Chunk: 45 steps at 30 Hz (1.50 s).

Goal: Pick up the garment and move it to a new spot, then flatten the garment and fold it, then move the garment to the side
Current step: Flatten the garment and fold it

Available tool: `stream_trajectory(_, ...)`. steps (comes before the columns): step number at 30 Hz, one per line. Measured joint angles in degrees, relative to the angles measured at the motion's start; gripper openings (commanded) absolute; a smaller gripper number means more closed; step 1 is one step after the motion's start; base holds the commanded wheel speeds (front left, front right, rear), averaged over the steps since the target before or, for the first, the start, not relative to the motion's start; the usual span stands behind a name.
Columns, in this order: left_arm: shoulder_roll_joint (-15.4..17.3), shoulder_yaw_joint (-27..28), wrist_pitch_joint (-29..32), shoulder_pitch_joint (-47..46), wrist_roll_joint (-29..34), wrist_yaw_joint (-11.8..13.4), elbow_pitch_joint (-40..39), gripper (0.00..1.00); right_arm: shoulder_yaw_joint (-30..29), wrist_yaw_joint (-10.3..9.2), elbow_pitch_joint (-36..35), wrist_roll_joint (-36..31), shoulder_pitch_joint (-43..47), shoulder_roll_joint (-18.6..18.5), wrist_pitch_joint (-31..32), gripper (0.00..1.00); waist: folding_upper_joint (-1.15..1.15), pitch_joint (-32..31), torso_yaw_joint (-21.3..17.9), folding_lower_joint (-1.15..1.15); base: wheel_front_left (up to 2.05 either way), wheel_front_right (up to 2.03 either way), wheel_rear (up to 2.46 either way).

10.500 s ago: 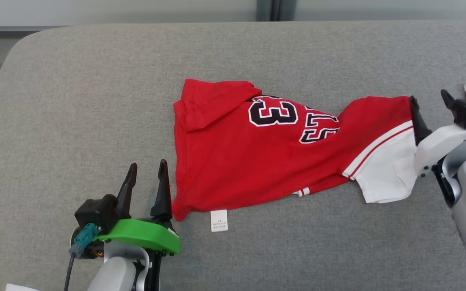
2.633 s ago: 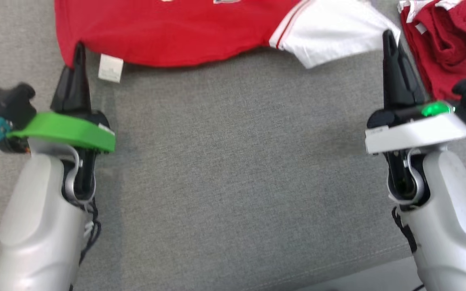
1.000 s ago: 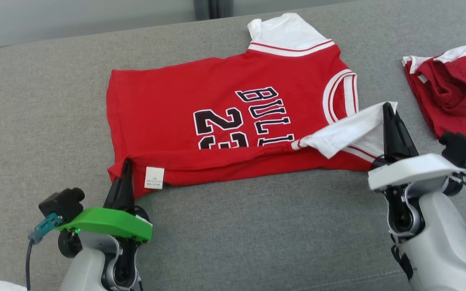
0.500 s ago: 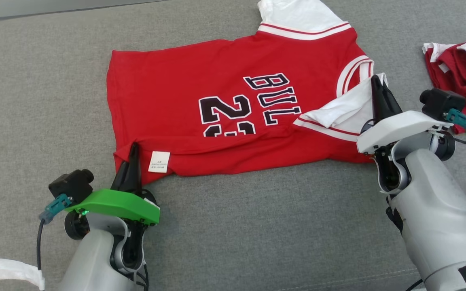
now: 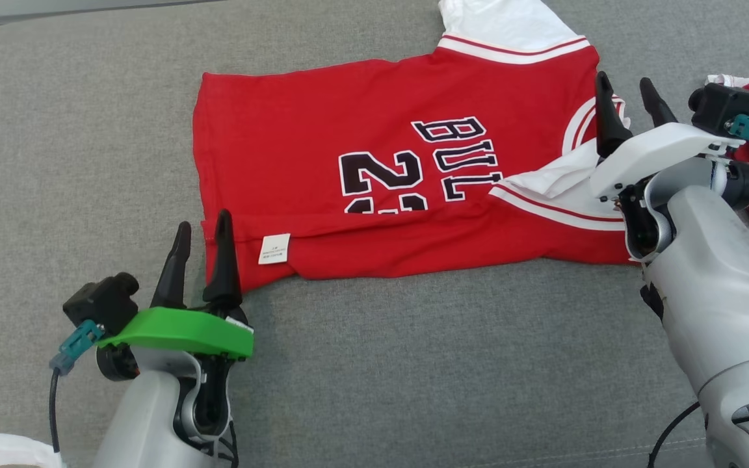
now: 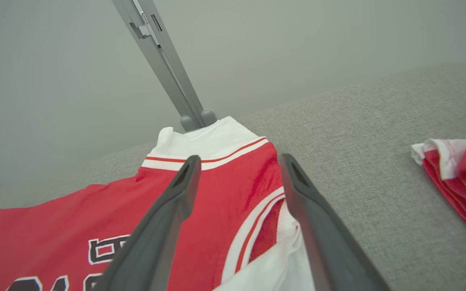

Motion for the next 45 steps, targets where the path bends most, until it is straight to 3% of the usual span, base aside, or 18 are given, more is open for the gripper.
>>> stream_trajectory(5,2.0,-0.3,1.1,3.5,1.0,1.1,-2.6,1.0,0.3,0.0,-5.1,-3.4,0.8,-2.1,-0.1,1.0,0.0,-1.6,0.1,0.0,0.0,0.0,0.0)
stream_trajectory(14,4.8,-2.2,12.1,10.7,-0.2,4.7,-4.8,1.0,1.4,0.0,-17.5,-8.0,14.6,-1.1,-0.1,1.0,0.0,-6.1,-0.7,0.0,0.0,0.0,0.0)
stream_trajectory(23,3.9,-0.5,18.0,10.2,-5.0,6.9,-2.1,1.0,-0.7,0.01,-26.0,-10.9,26.8,0.8,0.5,1.0,0.0,-8.0,-3.5,0.0,0.0,0.0,0.0)
stream_trajectory(30,2.3,2.7,19.2,7.7,-10.2,6.9,1.1,1.0,-3.3,0.01,-29.9,-13.4,31.2,2.5,3.0,1.0,0.0,-7.4,-5.6,0.0,0.0,0.0,0.0)
stream_trajectory(31,2.3,3.0,19.2,7.5,-10.6,6.9,1.7,0.93,-3.4,0.0,-30.1,-13.9,31.5,2.6,3.4,1.0,0.0,-7.2,-5.8,0.0,0.0,0.0,0.0)
stream_trajectory(32,2.3,3.2,19.2,7.3,-10.8,6.9,2.1,0.74,-3.6,0.01,-30.2,-14.1,31.7,2.9,3.9,1.0,0.0,-7.1,-6.0,0.0,0.0,0.0,0.0)
stream_trajectory(33,2.3,3.3,19.1,7.0,-11.0,6.8,2.5,0.48,-3.8,0.01,-30.2,-14.2,31.9,3.2,4.5,1.0,0.0,-6.9,-6.2,0.0,0.0,0.0,0.0)
stream_trajectory(34,2.3,3.7,18.9,6.8,-11.2,6.6,3.0,0.35,-4.2,0.01,-30.0,-14.6,32.0,3.6,5.2,1.0,0.0,-6.8,-6.4,0.0,0.0,0.0,0.0)
stream_trajectory(35,2.3,4.0,18.4,6.5,-11.4,6.4,3.5,0.09,-4.6,0.01,-29.7,-14.6,32.1,4.0,6.1,1.0,0.0,-6.6,-6.6,0.0,0.0,0.0,0.0)
stream_trajectory(36,2.3,4.2,18.1,6.3,-11.5,6.3,3.8,0.0,-4.7,0.01,-29.3,-14.6,32.1,4.1,7.0,1.0,0.0,-6.4,-6.7,0.0,0.0,0.0,0.0)
stream_trajectory(45,2.2,4.6,15.5,4.4,-11.6,4.4,5.4,0.0,-8.3,0.01,-22.3,-14.0,28.7,5.3,12.4,1.0,0.0,-5.2,-6.4,0.0,0.0,0.0,0.0)
